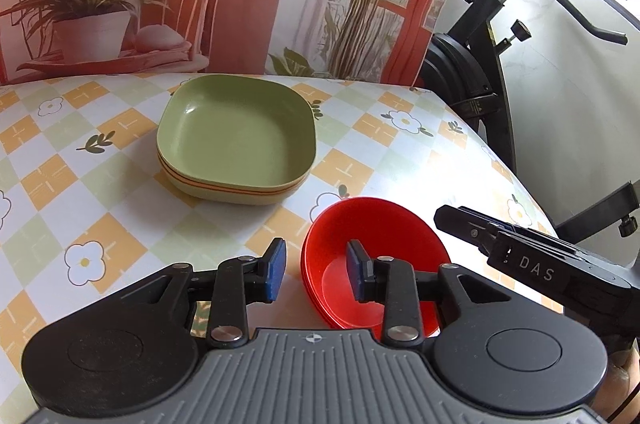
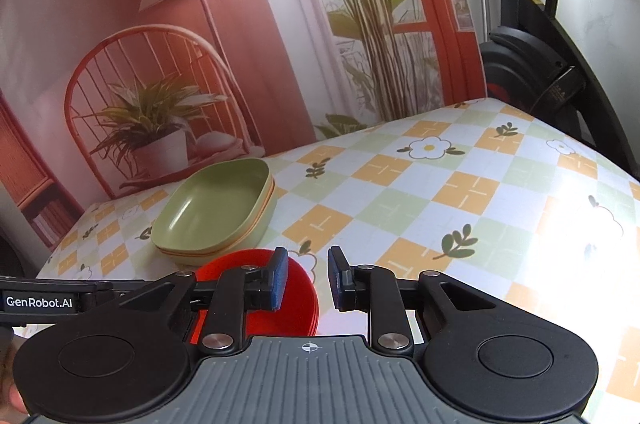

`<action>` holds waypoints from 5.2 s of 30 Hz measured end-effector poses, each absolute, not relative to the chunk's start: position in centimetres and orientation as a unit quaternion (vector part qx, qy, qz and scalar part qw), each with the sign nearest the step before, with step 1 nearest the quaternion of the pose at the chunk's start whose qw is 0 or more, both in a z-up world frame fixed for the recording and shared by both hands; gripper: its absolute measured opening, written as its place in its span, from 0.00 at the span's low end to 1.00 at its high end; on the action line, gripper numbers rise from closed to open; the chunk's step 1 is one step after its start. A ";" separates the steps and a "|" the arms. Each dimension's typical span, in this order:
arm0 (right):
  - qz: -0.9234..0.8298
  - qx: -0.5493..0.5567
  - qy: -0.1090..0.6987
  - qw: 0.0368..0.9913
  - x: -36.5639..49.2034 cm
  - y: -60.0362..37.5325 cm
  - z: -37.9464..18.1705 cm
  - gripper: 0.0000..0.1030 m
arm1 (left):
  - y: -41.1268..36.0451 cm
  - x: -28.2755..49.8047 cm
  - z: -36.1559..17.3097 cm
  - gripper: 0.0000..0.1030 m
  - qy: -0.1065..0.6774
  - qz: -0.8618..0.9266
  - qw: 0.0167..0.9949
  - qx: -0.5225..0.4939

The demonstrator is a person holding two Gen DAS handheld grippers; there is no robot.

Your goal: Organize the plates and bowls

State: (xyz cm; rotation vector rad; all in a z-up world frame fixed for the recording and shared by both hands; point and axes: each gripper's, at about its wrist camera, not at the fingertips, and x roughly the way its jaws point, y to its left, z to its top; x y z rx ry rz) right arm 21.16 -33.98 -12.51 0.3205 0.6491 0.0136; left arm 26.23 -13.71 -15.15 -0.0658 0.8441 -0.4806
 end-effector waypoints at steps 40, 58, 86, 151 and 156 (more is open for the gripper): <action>0.020 0.202 0.359 0.911 21.2 -34.1 -14.4 0.09 | -13.8 25.5 -18.1 0.25 0.435 -0.248 0.863 -0.071; 0.068 0.195 0.332 0.920 29.5 -32.0 -8.4 0.09 | -10.5 30.8 -11.3 0.25 0.370 -0.244 0.892 -0.087; 0.060 0.141 0.379 0.913 37.5 -27.5 -13.3 0.10 | -9.1 37.8 -14.0 0.25 0.387 -0.215 0.896 -0.031; 0.045 0.092 0.240 0.965 22.8 -25.1 2.5 1.00 | -4.6 20.3 -0.4 0.97 0.199 -0.131 0.971 0.007; 0.043 0.101 0.217 0.970 20.4 -24.8 4.6 1.00 | -3.8 18.1 1.3 1.00 0.186 -0.133 0.973 0.001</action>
